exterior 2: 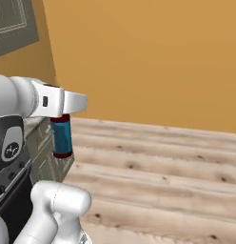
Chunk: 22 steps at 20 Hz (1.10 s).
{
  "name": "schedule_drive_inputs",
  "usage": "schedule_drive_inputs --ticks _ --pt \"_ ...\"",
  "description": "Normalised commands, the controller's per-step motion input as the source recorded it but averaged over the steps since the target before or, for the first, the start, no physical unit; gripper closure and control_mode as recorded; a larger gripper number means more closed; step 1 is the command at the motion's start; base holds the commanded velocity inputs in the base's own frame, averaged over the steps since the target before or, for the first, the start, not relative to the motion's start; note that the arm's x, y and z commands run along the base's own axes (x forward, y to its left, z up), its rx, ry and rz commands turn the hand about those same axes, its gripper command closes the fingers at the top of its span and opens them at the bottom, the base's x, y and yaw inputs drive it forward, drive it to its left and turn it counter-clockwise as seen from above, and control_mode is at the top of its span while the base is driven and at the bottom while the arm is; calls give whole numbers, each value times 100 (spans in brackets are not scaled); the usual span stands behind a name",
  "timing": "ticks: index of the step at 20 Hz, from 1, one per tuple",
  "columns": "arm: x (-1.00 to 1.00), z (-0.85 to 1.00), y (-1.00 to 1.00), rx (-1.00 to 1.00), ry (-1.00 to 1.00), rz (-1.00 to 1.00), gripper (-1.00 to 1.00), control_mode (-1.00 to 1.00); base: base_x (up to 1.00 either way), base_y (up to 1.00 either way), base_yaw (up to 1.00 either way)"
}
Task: Get the candle and the beer from the cabinet and move them to the dining counter.
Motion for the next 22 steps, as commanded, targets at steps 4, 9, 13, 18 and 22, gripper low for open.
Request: schedule_drive_inputs --ticks 4,9,13,18,22 --pt "0 0 0 0 0 0 100 100 100 2 -14" --pt "0 0 0 0 0 0 100 100 100 10 -35" --pt "0 0 0 0 0 0 100 100 79 19 -61" --pt "0 0 0 0 0 0 100 100 27 28 -85" --pt "0 0 0 0 0 0 100 100 17 36 -90"
